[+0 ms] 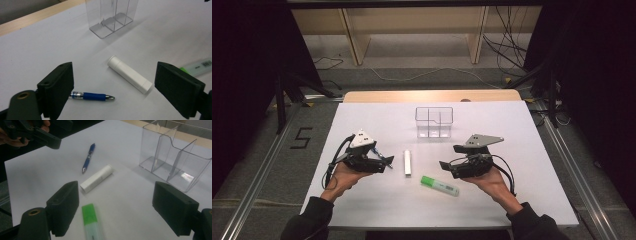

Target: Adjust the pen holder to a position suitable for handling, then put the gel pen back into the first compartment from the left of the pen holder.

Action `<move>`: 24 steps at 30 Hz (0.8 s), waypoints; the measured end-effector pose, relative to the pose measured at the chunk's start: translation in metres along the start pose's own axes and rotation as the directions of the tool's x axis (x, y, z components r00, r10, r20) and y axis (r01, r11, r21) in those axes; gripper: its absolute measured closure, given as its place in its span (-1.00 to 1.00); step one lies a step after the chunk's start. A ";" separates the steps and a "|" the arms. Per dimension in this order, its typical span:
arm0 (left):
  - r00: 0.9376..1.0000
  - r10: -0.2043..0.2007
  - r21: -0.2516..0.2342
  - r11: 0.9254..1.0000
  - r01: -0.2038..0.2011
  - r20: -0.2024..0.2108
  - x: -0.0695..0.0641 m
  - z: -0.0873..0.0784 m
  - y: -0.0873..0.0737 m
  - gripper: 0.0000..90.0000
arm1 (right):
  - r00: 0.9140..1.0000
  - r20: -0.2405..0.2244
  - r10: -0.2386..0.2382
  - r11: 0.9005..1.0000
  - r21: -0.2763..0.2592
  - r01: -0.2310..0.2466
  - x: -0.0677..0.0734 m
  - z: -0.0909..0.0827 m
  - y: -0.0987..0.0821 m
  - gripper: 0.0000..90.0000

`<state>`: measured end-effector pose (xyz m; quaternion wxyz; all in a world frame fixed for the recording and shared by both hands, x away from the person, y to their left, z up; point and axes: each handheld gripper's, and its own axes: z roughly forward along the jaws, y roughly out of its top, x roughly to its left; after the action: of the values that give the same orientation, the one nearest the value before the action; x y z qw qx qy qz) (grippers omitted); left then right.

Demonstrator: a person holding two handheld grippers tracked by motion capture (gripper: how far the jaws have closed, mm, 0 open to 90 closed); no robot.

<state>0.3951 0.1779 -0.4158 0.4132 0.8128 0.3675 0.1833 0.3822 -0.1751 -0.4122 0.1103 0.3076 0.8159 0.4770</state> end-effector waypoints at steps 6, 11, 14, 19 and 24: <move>1.000 0.023 0.043 0.999 -0.023 -0.003 0.007 0.006 0.002 -0.66 | 1.000 -0.009 0.005 1.000 -0.009 -0.005 0.002 -0.005 -0.005 -0.53; 0.999 0.036 0.066 0.997 -0.035 -0.006 0.012 0.010 0.004 -0.66 | 1.000 -0.010 0.006 1.000 -0.013 -0.006 0.004 -0.007 -0.008 -0.54; 0.999 0.051 0.087 0.995 -0.051 -0.004 0.014 0.012 0.007 -0.66 | 1.000 -0.007 0.010 1.000 -0.015 -0.010 0.004 -0.009 -0.009 -0.54; 0.997 0.074 0.112 0.991 -0.072 -0.019 0.019 0.019 0.010 -0.65 | 1.000 -0.007 0.010 1.000 -0.014 -0.011 0.003 -0.009 -0.011 -0.54; 0.993 0.117 0.186 0.976 -0.115 -0.001 0.025 0.026 0.012 -0.65 | 1.000 -0.003 0.005 1.000 -0.010 -0.005 0.004 -0.009 -0.011 -0.54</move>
<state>0.4325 0.1778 -0.4221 0.3219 0.8667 0.3373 0.1771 0.3707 -0.1830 -0.4168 0.1093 0.3083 0.8130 0.4817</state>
